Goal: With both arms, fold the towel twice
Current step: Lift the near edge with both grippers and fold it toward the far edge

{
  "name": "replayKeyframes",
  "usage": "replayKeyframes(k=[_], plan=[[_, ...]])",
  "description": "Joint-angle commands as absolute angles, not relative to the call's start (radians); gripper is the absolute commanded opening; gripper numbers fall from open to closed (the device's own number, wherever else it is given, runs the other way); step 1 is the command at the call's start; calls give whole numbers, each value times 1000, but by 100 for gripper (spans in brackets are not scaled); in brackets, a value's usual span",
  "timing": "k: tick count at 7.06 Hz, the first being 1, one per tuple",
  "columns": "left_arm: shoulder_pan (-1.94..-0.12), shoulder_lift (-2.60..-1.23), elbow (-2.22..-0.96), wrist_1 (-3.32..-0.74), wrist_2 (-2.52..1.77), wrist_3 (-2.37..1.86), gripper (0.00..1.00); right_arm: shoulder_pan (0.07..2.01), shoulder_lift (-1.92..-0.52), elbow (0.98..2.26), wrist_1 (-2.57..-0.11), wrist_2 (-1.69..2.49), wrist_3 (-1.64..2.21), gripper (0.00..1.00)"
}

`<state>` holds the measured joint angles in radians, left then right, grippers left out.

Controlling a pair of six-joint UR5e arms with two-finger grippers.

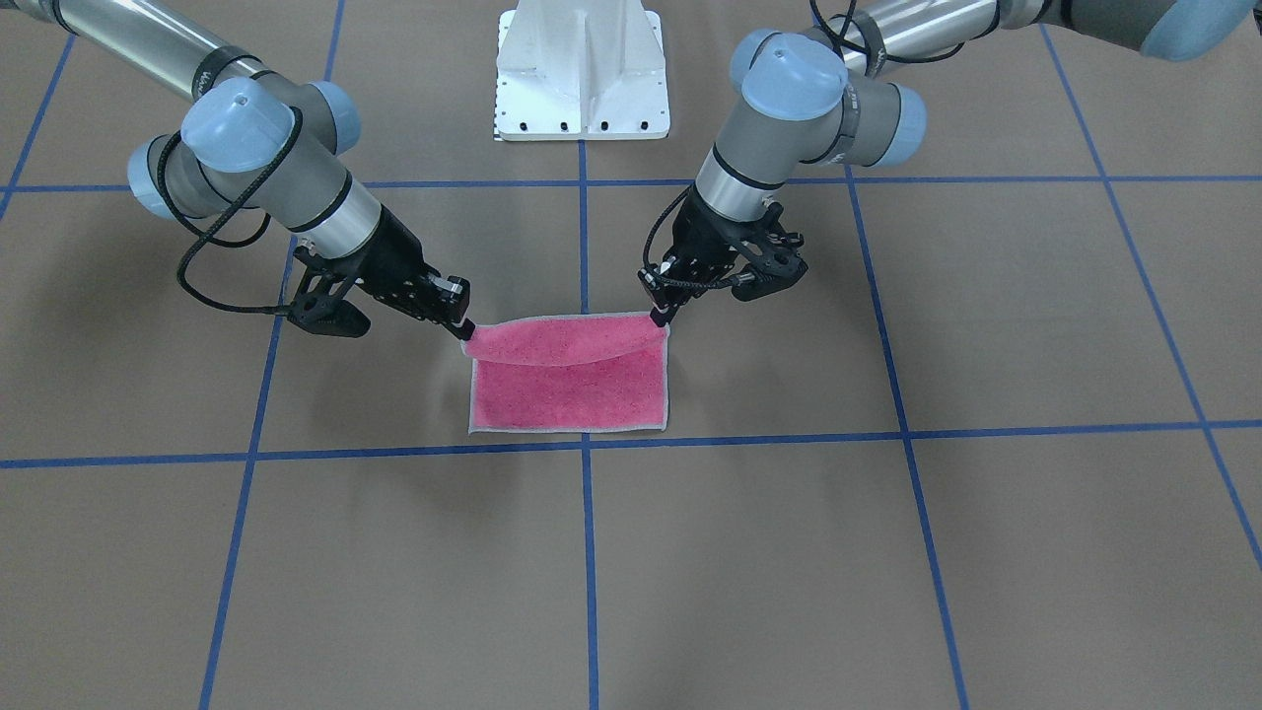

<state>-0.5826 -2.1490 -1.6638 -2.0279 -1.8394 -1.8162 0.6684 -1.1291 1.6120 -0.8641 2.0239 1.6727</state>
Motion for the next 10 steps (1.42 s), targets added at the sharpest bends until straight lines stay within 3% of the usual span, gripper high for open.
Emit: replayKeyframes(k=[1, 10], plan=[[-584, -2151, -1638, -2029, -1839, -1825, 0, 676, -1098, 1574, -864, 2022, 1672, 0], [-586, -2194, -1548, -2072, -1836, -1832, 0, 677, -1063, 1514, -861, 2017, 1671, 0]])
